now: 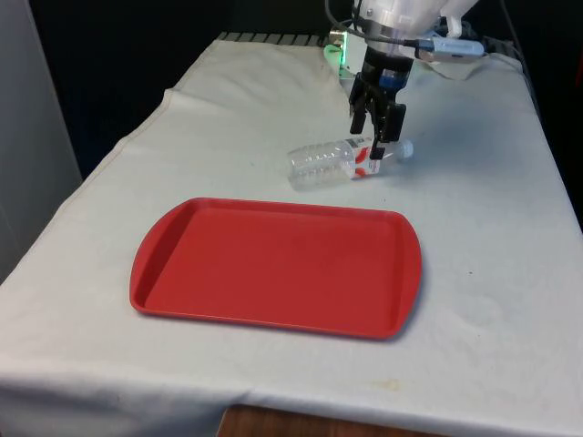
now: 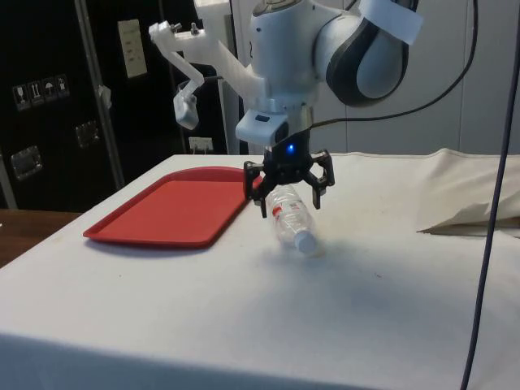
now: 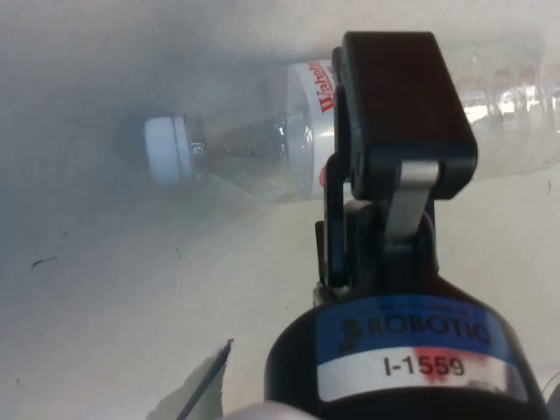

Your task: Place the bottle upright on the tray.

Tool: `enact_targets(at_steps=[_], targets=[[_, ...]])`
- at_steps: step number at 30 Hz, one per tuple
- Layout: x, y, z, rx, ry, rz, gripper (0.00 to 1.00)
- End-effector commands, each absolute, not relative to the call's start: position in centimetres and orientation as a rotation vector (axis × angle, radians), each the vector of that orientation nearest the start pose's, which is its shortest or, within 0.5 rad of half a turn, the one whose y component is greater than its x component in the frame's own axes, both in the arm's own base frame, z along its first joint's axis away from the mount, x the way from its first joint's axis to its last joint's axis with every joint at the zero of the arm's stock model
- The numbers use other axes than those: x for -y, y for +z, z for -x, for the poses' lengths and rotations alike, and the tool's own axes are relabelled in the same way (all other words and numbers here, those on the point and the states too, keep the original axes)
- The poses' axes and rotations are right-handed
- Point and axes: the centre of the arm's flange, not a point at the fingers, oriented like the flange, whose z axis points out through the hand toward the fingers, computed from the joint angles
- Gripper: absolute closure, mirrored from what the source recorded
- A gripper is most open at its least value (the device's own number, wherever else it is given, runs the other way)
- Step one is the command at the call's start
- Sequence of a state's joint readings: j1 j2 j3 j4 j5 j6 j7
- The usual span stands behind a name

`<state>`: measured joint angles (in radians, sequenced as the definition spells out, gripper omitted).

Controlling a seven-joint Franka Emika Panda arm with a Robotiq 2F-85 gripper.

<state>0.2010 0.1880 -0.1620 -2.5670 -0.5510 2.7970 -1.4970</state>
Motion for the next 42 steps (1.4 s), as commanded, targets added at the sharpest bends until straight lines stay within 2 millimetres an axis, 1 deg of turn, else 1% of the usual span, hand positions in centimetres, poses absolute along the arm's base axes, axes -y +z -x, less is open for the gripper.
enact_targets(at_steps=[1,15,22,23,24,28,32,33,34,40,41,42], targets=[[-3.85,19.88,-44.75,-2.517,-0.184,-1.519,0.00],[-4.11,19.83,-44.63,-2.522,-0.186,-1.519,0.00],[-3.83,20.05,-44.95,-2.509,-0.211,-1.507,0.00],[-4.05,19.71,-44.54,-2.529,-0.199,-1.516,0.00],[-3.79,20.09,-45.01,-2.506,-0.214,-1.505,0.00],[-3.82,20.24,-45.12,-2.494,-0.235,-1.494,0.00],[-3.85,20.16,-45.04,-2.477,-0.255,-1.484,0.00],[-4.04,19.73,-44.55,-2.501,-0.246,-1.496,0.00],[-3.86,20.16,-45.04,-2.473,-0.259,-1.482,0.00],[-3.97,20.25,-44.93,-2.447,-0.271,-1.471,0.00],[-4.13,19.69,-44.46,-2.472,-0.268,-1.482,0.00],[-4.03,20.26,-44.87,-2.439,-0.273,-1.465,0.00]])
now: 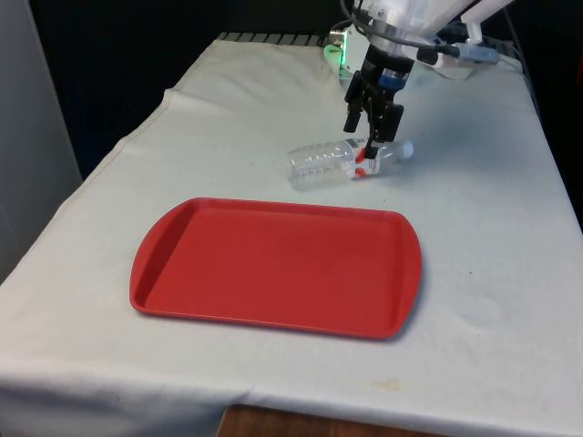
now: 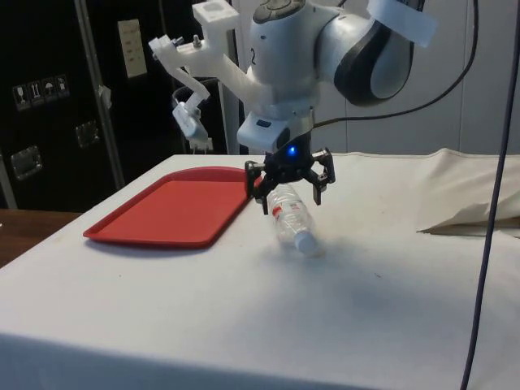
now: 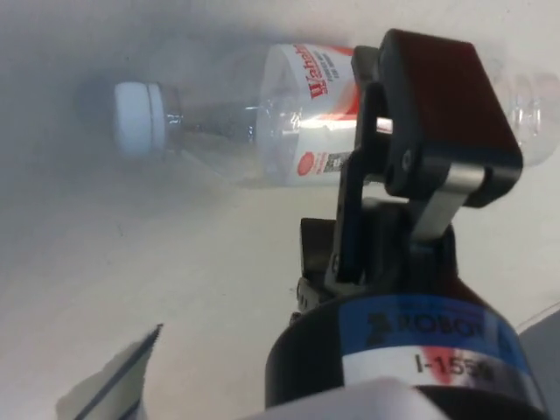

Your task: Place the bottle upright on the tray.

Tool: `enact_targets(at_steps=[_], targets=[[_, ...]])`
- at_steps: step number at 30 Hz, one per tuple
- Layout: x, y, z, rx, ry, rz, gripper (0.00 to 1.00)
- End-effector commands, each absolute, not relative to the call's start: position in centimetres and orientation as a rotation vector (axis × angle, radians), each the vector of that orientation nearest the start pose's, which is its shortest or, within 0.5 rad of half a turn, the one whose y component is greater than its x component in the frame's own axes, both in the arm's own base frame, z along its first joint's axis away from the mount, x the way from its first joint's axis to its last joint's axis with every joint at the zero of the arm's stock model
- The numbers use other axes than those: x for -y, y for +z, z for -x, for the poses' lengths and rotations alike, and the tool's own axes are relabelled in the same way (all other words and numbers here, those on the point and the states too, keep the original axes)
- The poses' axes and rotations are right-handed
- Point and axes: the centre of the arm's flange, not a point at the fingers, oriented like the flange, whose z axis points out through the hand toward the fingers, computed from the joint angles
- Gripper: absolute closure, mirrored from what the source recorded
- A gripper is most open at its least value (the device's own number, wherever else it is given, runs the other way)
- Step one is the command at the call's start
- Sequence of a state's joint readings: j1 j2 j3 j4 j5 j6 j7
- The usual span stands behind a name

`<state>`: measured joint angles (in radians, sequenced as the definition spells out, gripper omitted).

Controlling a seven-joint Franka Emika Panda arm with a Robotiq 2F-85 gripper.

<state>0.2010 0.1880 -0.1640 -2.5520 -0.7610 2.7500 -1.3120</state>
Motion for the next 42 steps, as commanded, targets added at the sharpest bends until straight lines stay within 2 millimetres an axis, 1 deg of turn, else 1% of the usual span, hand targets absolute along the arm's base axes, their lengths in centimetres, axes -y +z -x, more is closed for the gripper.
enact_targets(at_steps=[1,8,9,10,12,16,17,18,20,24,25,26,27,32,33,34,40,41,42], targets=[[-4.0,20.3,-44.9,-2.432,-0.275,-1.465,0.00],[-4.2,20.2,-44.5,-2.394,-0.283,-1.447,0.00],[-4.3,19.6,-44.1,-2.423,-0.283,-1.461,0.00],[-4.3,20.2,-44.5,-2.389,-0.285,-1.444,0.00],[-4.3,20.3,-44.4,-2.380,-0.288,-1.437,0.00],[-4.4,20.2,-44.1,-2.356,-0.303,-1.423,0.00],[-4.4,19.5,-43.8,-2.382,-0.306,-1.440,0.00],[-4.4,20.2,-44.0,-2.353,-0.305,-1.419,0.00],[-4.4,20.2,-44.0,-2.341,-0.309,-1.417,0.00],[-4.5,20.0,-43.8,-2.318,-0.323,-1.401,0.00],[-4.4,19.4,-43.5,-2.343,-0.324,-1.414,0.00],[-4.5,20.0,-43.7,-2.315,-0.327,-1.396,0.00],[-4.5,20.0,-43.7,-2.309,-0.328,-1.393,0.00],[-4.9,19.7,-43.5,-2.285,-0.345,-1.370,0.00],[-4.7,19.3,-43.2,-2.305,-0.347,-1.384,0.00],[-4.9,19.7,-43.5,-2.280,-0.345,-1.368,0.00],[-5.4,19.4,-43.3,-2.250,-0.363,-1.341,0.00],[-5.2,19.1,-43.0,-2.268,-0.370,-1.353,0.00],[-5.5,19.4,-43.3,-2.246,-0.366,-1.338,0.00]])
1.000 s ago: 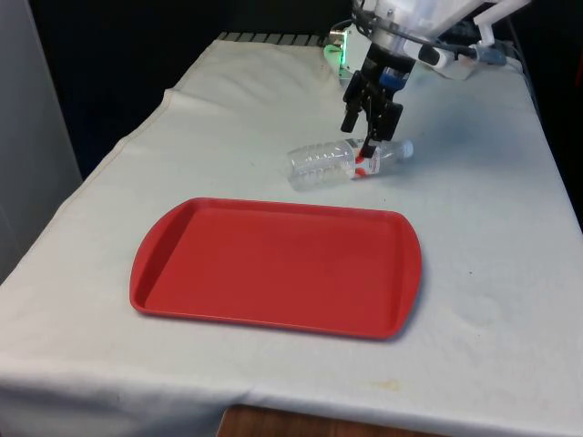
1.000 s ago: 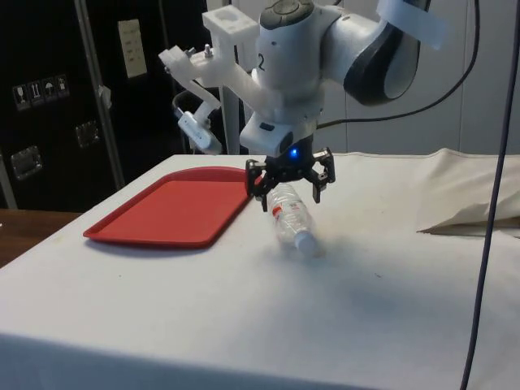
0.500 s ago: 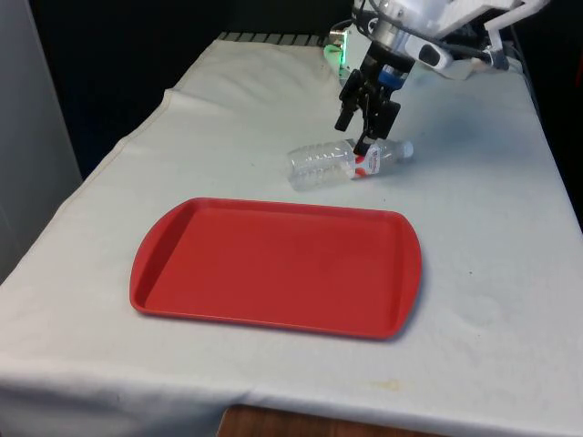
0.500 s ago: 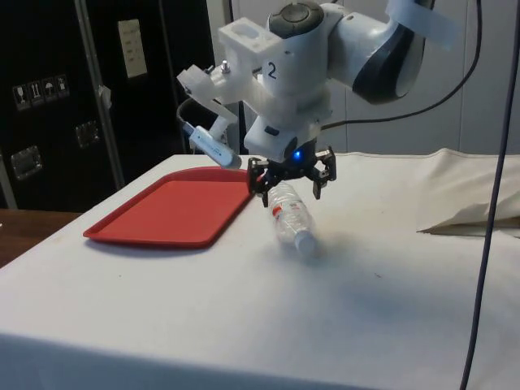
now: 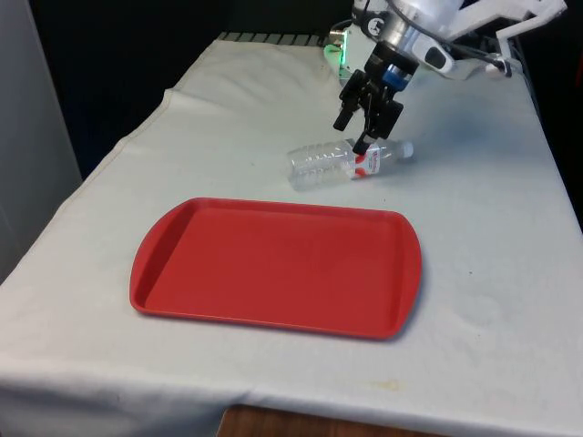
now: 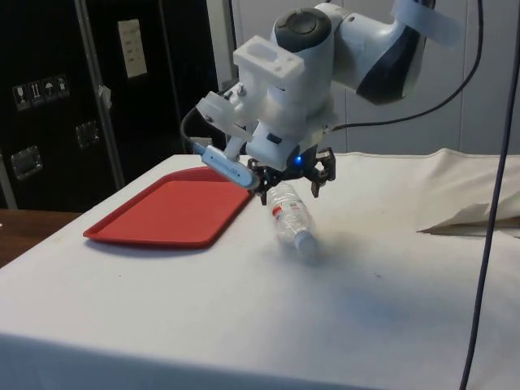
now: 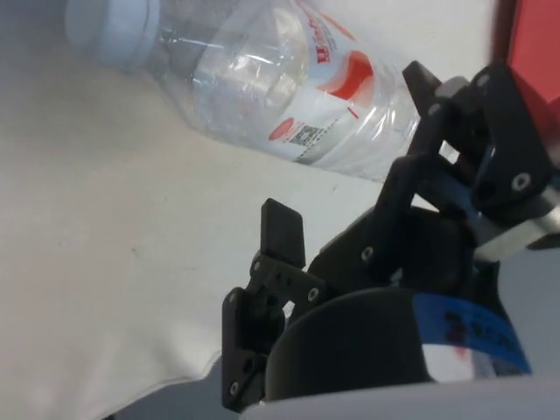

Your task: Place the bottle upright on the tray.

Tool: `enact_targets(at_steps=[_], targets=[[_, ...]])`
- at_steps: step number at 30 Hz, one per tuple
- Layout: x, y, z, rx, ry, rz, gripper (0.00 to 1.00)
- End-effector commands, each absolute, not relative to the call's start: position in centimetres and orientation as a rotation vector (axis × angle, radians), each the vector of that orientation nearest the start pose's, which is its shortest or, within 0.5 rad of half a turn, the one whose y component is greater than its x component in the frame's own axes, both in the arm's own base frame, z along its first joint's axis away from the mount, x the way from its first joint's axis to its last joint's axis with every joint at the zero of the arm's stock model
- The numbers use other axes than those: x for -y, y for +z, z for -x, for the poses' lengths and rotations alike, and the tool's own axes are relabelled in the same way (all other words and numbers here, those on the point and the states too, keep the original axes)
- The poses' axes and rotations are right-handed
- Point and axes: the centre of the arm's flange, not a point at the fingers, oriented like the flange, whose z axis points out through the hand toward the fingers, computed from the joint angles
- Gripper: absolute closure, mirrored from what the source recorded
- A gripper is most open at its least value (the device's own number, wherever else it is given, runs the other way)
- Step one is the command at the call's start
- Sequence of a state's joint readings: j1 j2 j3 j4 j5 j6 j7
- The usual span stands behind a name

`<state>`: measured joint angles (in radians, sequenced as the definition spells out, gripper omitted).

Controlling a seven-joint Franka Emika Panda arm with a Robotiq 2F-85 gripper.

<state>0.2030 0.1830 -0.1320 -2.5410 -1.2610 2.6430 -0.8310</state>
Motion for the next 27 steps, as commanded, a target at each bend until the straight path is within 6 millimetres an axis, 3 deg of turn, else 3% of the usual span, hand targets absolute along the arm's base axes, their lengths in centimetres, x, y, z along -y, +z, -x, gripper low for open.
enact_targets(at_steps=[1,27], targets=[[-5.6,19.4,-43.3,-2.240,-0.367,-1.334,0.00],[-8.3,17.3,-42.2,-2.112,-0.424,-1.238,0.00]])
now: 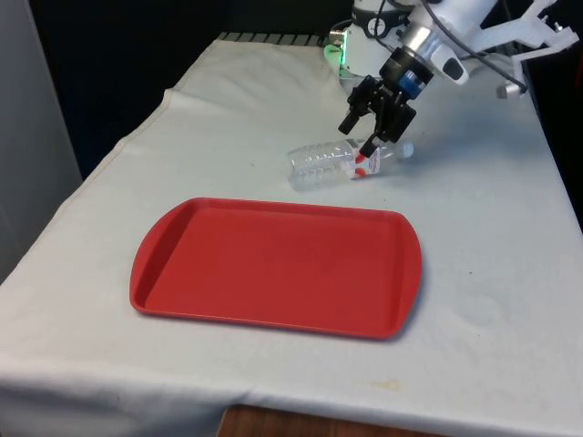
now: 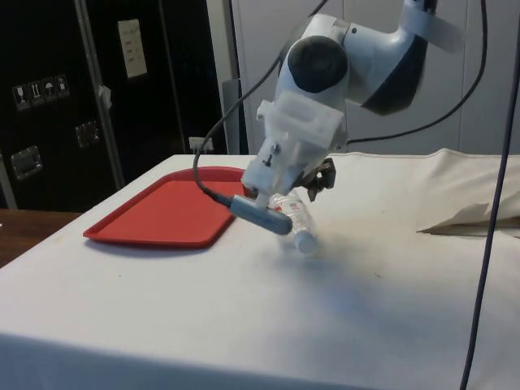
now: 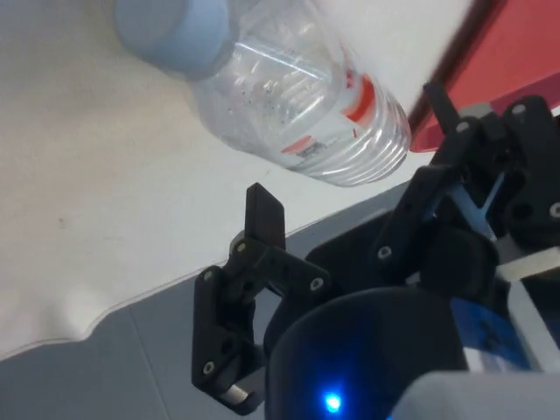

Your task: Place the bottle upright on the tray.

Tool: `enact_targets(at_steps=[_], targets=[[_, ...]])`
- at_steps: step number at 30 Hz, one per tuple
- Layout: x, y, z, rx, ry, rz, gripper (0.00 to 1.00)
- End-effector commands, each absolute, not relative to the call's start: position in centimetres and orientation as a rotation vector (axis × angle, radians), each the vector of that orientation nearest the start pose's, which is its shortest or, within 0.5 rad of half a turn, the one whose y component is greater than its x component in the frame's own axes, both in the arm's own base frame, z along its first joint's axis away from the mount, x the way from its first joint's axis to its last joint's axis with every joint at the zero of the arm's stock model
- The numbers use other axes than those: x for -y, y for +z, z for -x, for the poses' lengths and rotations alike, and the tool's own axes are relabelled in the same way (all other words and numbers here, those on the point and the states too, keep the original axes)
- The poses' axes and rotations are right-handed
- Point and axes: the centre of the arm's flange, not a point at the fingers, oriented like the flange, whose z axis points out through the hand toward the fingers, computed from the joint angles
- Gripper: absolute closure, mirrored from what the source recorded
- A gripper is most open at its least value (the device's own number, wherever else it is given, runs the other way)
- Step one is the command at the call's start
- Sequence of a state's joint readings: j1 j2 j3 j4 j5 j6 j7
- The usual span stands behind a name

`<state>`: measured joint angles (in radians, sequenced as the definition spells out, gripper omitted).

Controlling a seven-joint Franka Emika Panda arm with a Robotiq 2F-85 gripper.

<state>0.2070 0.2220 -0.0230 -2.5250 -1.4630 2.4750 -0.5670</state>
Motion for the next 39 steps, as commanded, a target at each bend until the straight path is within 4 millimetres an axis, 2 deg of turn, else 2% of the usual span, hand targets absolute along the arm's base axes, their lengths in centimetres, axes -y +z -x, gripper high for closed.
enact_targets(at_steps=[1,8,25,39], targets=[[-8.4,17.2,-42.1,-2.109,-0.426,-1.235,0.00],[-8.6,16.0,-41.8,-2.107,-0.440,-1.241,0.00],[-8.6,15.3,-41.6,-2.111,-0.454,-1.242,0.00],[-9.4,14.4,-41.2,-2.019,-0.509,-1.206,0.00]])
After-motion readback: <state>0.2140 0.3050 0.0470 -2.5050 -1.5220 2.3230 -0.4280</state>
